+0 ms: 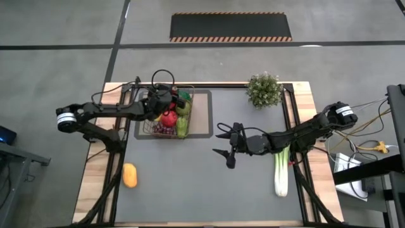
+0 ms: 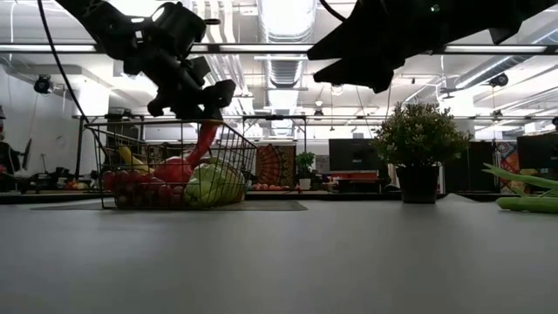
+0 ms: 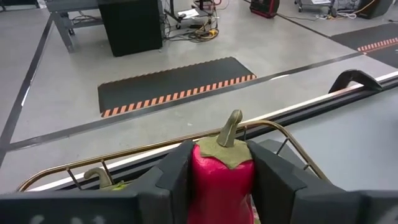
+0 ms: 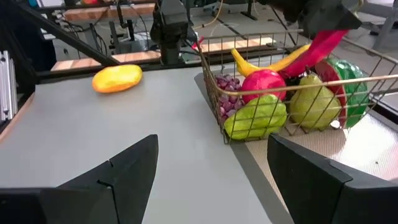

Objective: Build produce basket
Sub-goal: Put the red chili pepper into the wire basket, then put the celery into the wire basket

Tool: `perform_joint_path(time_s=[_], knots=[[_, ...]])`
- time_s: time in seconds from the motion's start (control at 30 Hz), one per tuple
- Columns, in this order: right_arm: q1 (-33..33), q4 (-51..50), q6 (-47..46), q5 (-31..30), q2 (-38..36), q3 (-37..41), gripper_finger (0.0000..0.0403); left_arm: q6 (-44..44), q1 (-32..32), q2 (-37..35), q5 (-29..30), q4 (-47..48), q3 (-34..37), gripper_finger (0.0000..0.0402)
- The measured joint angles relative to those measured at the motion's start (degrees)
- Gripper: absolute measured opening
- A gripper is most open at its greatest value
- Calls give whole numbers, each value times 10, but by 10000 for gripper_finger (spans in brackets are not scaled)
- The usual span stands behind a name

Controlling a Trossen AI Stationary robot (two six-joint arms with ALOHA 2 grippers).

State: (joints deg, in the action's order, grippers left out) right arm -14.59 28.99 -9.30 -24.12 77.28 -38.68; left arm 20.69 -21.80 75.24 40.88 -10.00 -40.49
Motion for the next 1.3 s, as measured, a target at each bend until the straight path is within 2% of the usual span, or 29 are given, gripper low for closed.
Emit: perform_joint_path(time_s=[0.27, 0.43, 0.57, 0.7, 0.87, 1.07, 1.2, 1.3], knots=[[0, -23, -27, 0, 0, 0, 286, 0, 0, -1, 1, 0, 0, 201], [0, -76, -87, 1, -7, -7, 286, -4, 2, -8, 1, 1, 0, 231], [0, -207, -185, 5, -22, -35, 286, -36, 14, -31, -16, 1, 0, 237], [-1, -384, -304, 40, -30, -79, 286, -63, 42, -66, -31, 1, 0, 238], [-13, -600, -451, 103, -27, -127, 286, -105, 105, -105, -34, 1, 0, 238], [-57, -836, -647, 164, -26, -156, 285, -157, 182, -136, -34, -4, -1, 238], [-83, -923, -757, 212, -26, -153, 285, -183, 209, -146, -29, -17, -1, 238], [-98, -962, -806, 264, -21, -147, 286, -186, 213, -152, -29, -16, -1, 238]])
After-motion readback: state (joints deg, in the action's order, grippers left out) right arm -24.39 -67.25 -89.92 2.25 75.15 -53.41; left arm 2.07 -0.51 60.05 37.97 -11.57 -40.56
